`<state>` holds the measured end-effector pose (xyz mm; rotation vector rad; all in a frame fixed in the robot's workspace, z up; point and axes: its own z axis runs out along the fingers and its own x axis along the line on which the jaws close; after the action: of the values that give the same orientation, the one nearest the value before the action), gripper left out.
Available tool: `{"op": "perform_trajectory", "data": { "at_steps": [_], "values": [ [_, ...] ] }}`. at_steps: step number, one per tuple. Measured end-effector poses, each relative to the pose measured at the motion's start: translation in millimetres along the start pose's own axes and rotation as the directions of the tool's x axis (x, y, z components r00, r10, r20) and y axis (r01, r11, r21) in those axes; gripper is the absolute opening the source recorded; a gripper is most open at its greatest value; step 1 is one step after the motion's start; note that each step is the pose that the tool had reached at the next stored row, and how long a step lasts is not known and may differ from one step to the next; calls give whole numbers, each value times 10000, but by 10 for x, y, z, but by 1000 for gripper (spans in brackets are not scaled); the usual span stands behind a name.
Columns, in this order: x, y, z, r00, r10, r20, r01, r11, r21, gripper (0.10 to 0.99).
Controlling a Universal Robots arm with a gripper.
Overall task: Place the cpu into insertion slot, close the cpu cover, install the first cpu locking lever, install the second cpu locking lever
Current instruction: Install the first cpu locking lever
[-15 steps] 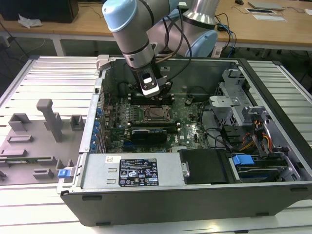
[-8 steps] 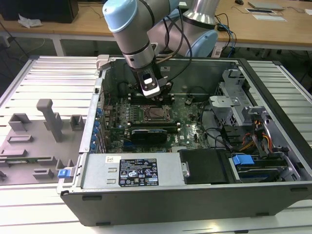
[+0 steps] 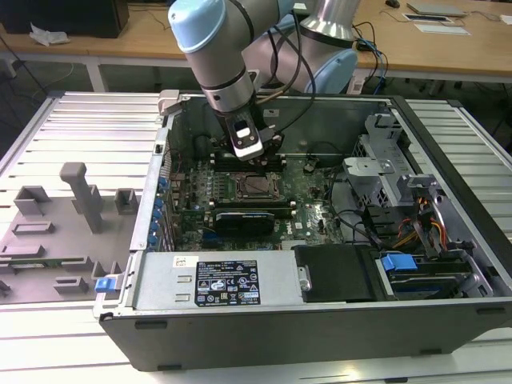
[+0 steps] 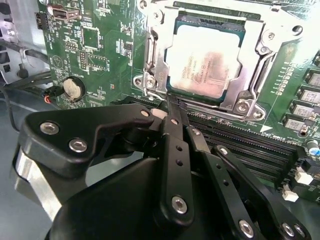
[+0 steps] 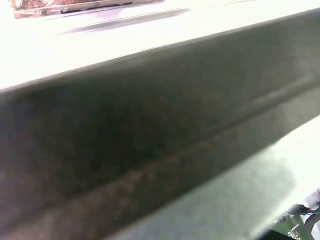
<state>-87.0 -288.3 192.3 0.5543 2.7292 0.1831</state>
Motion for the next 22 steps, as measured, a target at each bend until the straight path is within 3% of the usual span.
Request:
{"op": "perform_trajectory", "data": {
  "at_steps": [11, 17, 22],
  "values": [
    [-43, -3, 16, 10000, 34, -33, -35, 10000, -79, 106],
    [-44, -5, 17, 9998, 127, -127, -131, 9995, -303, 106],
    [-60, 5, -32, 9998, 131, -131, -135, 9994, -314, 106]
  ]
}}
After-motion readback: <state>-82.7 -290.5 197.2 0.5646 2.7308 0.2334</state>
